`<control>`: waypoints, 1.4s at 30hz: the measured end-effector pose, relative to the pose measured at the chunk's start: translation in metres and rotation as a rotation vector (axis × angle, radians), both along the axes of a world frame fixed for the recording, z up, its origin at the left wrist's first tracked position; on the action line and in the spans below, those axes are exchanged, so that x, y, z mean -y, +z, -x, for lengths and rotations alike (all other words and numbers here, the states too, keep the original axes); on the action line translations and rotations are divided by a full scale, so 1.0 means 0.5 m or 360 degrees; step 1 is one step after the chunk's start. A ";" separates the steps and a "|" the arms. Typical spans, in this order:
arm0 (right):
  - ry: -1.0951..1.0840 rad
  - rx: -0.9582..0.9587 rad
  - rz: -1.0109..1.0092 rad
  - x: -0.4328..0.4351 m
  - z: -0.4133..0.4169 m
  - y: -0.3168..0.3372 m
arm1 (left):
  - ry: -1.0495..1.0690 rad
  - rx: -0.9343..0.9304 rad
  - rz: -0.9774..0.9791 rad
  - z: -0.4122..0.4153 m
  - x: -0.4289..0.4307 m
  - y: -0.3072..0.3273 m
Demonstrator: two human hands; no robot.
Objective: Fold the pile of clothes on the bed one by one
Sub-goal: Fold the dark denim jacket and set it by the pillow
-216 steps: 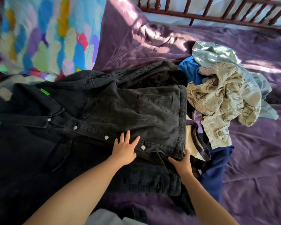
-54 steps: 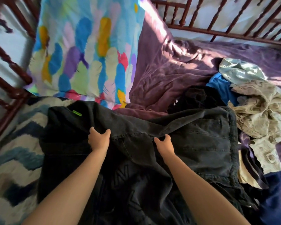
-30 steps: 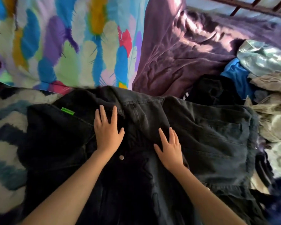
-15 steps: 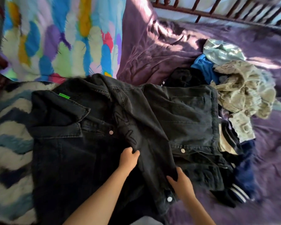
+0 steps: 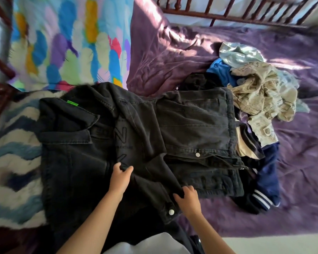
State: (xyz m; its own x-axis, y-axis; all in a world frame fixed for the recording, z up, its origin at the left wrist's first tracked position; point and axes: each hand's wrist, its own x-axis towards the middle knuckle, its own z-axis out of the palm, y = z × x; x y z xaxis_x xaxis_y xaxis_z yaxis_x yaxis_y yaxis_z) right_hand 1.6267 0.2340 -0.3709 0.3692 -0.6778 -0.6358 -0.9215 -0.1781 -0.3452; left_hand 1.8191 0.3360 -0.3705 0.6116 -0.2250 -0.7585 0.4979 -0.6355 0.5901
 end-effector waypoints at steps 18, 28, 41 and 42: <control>0.0024 -0.0368 0.0126 0.028 -0.065 0.058 | -0.0095 0.0184 -0.0098 -0.111 0.019 0.010; 0.0154 -0.0053 0.0172 0.149 -0.296 0.098 | -0.0362 0.0647 -0.0142 -0.276 0.133 0.037; -0.0051 0.0084 -0.0026 0.344 -0.577 -0.019 | -0.0344 0.0626 -0.0470 -0.446 0.278 -0.028; -0.0113 0.0112 -0.0081 0.352 -0.592 -0.035 | -0.0301 0.0661 -0.0512 -0.451 0.281 -0.035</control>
